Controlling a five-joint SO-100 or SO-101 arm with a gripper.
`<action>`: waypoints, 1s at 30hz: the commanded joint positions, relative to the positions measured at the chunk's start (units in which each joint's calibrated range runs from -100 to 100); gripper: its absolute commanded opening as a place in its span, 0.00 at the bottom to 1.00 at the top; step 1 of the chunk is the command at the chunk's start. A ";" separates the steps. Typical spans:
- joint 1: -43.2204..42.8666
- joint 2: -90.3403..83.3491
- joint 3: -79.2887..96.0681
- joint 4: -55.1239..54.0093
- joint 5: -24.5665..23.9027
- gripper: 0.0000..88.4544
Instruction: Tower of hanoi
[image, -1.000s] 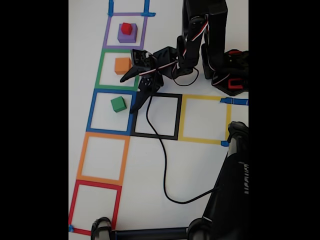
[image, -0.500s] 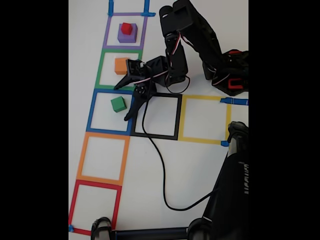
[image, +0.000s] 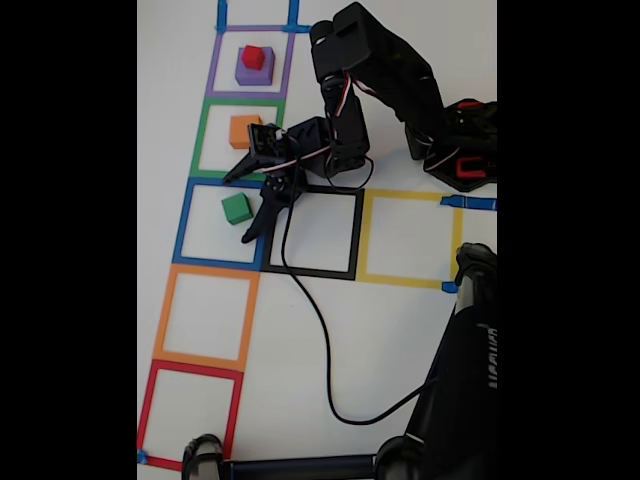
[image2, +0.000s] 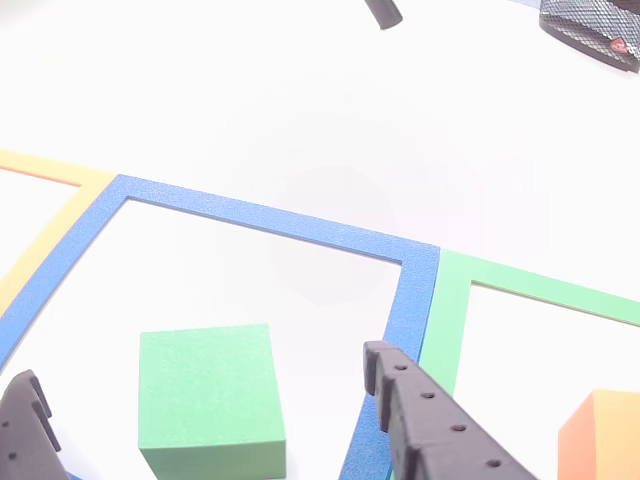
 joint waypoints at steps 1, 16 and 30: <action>-1.21 -0.76 -0.24 0.00 0.36 0.42; -3.04 -2.29 1.40 2.60 0.36 0.36; -4.76 -2.46 0.85 2.60 0.36 0.23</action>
